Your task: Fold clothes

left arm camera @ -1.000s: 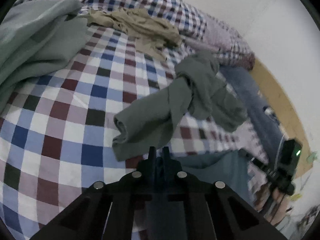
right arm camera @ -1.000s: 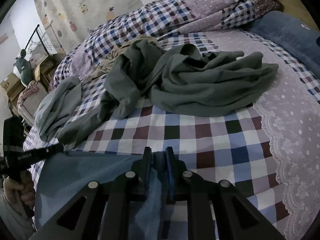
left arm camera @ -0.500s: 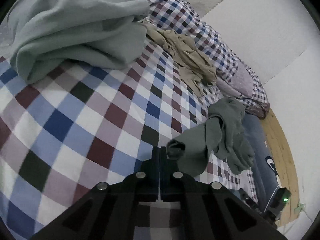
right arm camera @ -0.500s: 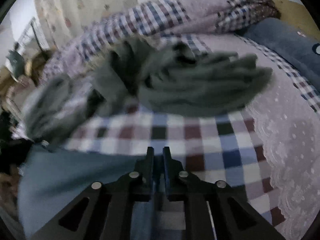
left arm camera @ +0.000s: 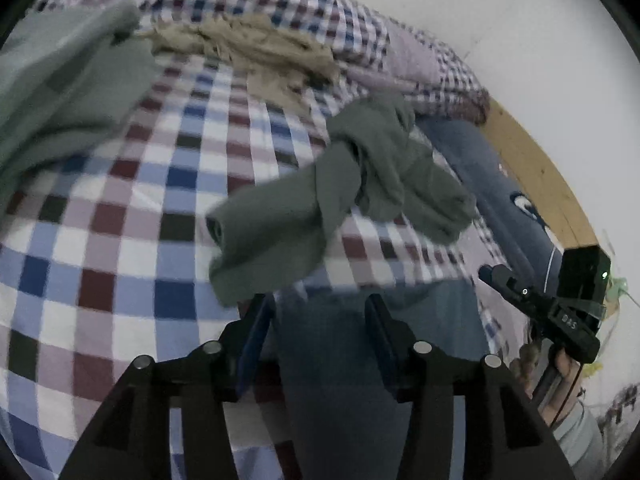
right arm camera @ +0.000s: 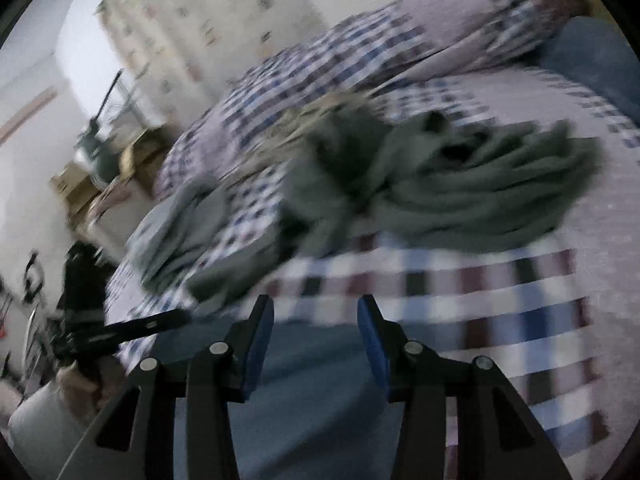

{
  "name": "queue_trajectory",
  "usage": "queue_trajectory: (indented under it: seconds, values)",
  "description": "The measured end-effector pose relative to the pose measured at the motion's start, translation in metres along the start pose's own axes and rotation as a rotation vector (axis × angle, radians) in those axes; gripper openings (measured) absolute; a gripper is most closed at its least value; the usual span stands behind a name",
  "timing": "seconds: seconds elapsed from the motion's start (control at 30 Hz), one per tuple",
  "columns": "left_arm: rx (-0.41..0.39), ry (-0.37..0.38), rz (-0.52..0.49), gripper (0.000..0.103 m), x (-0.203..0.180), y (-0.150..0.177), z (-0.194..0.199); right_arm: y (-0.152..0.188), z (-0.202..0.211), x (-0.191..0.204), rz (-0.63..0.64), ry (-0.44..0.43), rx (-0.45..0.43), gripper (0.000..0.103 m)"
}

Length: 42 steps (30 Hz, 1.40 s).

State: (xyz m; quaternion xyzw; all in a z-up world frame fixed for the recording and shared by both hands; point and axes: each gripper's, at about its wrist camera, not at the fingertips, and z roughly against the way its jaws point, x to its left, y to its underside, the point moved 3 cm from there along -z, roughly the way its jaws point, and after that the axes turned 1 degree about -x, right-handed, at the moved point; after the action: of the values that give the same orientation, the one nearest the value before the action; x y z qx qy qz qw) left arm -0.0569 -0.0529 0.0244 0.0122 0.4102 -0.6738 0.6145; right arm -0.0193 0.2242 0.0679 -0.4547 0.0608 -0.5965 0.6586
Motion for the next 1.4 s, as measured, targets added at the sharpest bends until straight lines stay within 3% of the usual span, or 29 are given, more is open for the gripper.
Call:
queue_trajectory:
  seconds: [0.03, 0.1, 0.13, 0.17, 0.2, 0.23, 0.37, 0.5, 0.67, 0.73, 0.8, 0.87, 1.03, 1.2, 1.3, 1.4]
  values:
    - [-0.009, -0.003, -0.005, 0.051, 0.001, 0.002, 0.0, 0.005, -0.007, 0.006, 0.01, -0.019, 0.022, 0.046]
    - [-0.008, -0.018, -0.012, 0.033, 0.002, 0.003, -0.004, 0.014, -0.022, 0.013, 0.023, -0.031, 0.078, 0.04]
    - [-0.012, -0.027, -0.013, 0.031, 0.003, 0.004, -0.005, 0.018, -0.03, 0.014, 0.035, -0.012, 0.108, 0.021]
    - [-0.019, -0.035, -0.014, 0.027, 0.004, 0.004, -0.006, 0.023, -0.036, 0.012, 0.045, 0.02, 0.136, 0.011]
    - [-0.026, -0.045, -0.013, 0.024, 0.005, 0.005, -0.007, 0.027, -0.038, 0.008, 0.04, 0.039, 0.153, 0.002]
    - [-0.032, -0.058, -0.01, 0.022, 0.006, 0.005, -0.008, 0.029, -0.04, 0.002, 0.027, 0.052, 0.167, 0.0]
    - [-0.056, -0.118, 0.023, 0.014, 0.015, 0.003, -0.008, 0.027, -0.035, -0.019, 0.007, 0.172, 0.158, 0.0]
    - [-0.06, -0.11, 0.068, 0.015, 0.023, 0.0, -0.003, 0.019, -0.015, -0.037, -0.018, 0.307, 0.112, 0.002]
    - [-0.146, -0.151, 0.041, 0.016, 0.014, -0.008, 0.02, 0.005, 0.014, -0.028, -0.034, 0.241, 0.023, 0.004]
    - [-0.167, -0.093, 0.038, 0.02, 0.005, -0.01, 0.031, 0.005, 0.017, -0.016, -0.024, 0.187, 0.022, 0.005]
    - [-0.181, -0.022, 0.014, 0.035, -0.008, -0.01, 0.037, 0.008, 0.016, 0.001, -0.004, 0.131, 0.039, 0.005]
    - [-0.177, 0.063, -0.044, 0.041, -0.027, -0.004, 0.039, 0.017, 0.012, 0.018, 0.028, 0.073, 0.073, 0.005]
    - [-0.079, 0.173, -0.146, 0.041, -0.059, 0.012, 0.024, 0.041, -0.001, 0.046, 0.107, 0.006, 0.154, 0.005]
    - [0.01, 0.087, -0.156, 0.04, -0.052, 0.024, 0.002, 0.047, 0.001, 0.035, 0.105, 0.064, 0.169, 0.005]
    - [-0.002, 0.053, -0.132, 0.04, -0.042, 0.022, 0.008, 0.048, 0.004, 0.025, 0.095, 0.108, 0.171, 0.001]
    - [-0.047, -0.001, -0.079, 0.044, -0.026, 0.012, 0.023, 0.046, 0.011, 0.012, 0.068, 0.159, 0.148, 0.006]
